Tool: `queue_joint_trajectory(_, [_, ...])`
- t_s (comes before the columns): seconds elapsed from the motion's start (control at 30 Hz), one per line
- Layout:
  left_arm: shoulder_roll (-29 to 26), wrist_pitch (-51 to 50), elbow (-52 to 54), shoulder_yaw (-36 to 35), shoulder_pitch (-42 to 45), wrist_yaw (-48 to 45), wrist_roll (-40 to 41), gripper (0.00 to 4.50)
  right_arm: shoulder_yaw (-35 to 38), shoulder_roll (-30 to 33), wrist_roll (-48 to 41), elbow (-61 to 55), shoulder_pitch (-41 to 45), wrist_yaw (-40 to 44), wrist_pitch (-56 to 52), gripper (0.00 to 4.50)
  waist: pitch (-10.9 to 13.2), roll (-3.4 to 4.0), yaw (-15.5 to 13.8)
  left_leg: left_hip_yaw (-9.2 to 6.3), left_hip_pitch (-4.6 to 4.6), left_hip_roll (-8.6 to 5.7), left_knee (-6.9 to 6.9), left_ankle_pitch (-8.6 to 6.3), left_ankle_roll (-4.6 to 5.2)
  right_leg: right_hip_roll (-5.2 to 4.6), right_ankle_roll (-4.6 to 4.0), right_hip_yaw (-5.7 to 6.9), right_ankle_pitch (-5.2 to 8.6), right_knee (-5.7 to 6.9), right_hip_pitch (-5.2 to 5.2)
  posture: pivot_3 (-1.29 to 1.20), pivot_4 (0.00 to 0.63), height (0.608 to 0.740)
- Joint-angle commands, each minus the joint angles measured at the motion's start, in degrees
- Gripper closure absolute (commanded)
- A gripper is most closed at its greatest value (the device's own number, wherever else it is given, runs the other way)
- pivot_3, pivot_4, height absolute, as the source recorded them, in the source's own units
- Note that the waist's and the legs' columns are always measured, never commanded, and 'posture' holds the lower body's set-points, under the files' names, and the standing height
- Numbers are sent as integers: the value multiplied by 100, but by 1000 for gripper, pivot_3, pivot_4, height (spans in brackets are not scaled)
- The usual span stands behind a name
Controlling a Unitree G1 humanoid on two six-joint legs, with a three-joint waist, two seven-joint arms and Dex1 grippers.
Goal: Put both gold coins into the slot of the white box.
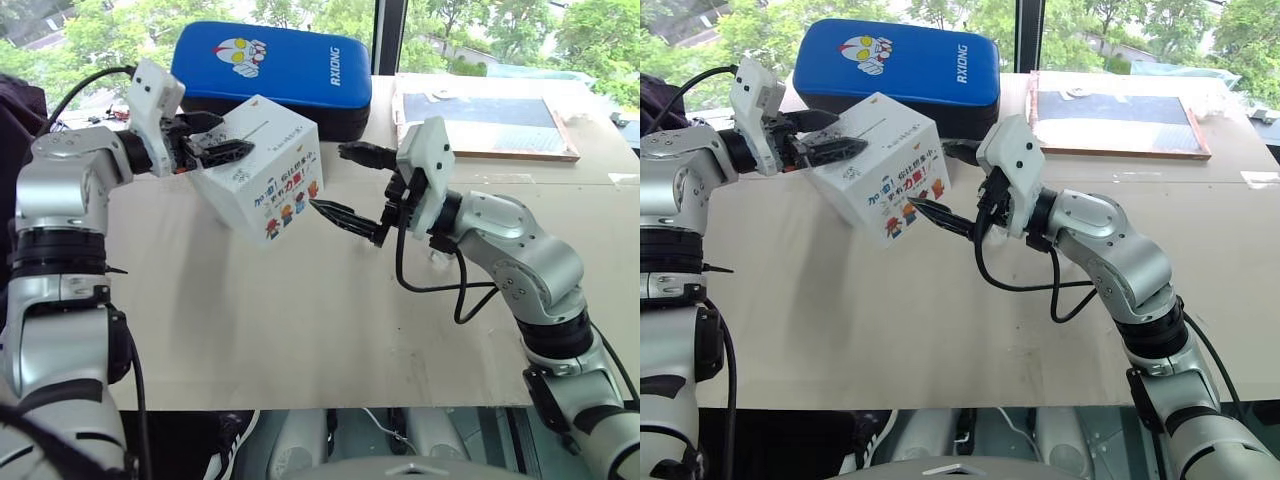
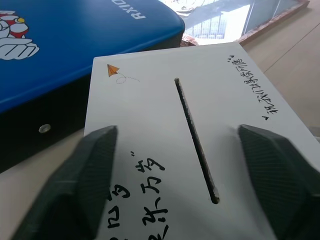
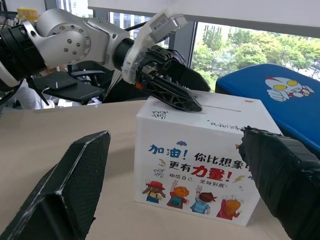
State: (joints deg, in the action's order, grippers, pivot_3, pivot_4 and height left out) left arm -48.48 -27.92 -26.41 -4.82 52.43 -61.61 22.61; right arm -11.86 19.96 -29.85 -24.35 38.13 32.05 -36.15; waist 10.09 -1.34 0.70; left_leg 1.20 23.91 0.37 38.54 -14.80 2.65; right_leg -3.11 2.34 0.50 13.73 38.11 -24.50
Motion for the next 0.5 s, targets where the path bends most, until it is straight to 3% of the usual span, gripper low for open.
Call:
queue_joint_trajectory(0.03, [92, -655, 1039, -852, 177, -149, 1152, 43, 600, 75, -420, -454, -216, -41, -143, 0, 3, -6, -7, -4, 4, 0, 1, 2, -4, -1, 0, 3, 0, -3, 0, 0, 150, 740])
queue_joint_trajectory(0.17, [182, -2158, 2974, -1439, -629, 26, 2792, 43, 1328, 582, -860, -885, -1293, 412, -37, 0, 0, -4, 5, -21, 62, 2, 28, 13, -23, -13, 2, 14, -1, -17, -25, 0, 150, 740])
queue_joint_trajectory(0.3, [440, -2661, 4340, -1580, -2045, 634, 3349, 43, 1685, 973, -773, -1039, -2528, 607, 187, 0, -15, 17, 3, -13, 46, 2, 21, 13, -22, -48, 20, -3, 10, -21, -2, 0, 150, 740])
queue_joint_trajectory(0.4, [638, -2236, 5248, -1179, -3849, 1022, 2602, 43, 1794, 1048, -141, -775, -3940, 871, 1151, 0, -9, 10, 26, -9, 20, -2, -1, 12, -21, -49, 24, -9, 13, -18, -4, 0, 150, 740])
queue_joint_trajectory(0.5, [1352, -1851, 5558, -876, -4747, 1842, 2222, 43, 1838, 1138, 41, -425, -4676, 1235, 1645, 0, -10, 21, -10, -5, -51, -3, -30, -4, 4, -46, 14, -18, 11, -22, 50, 0, 150, 740])
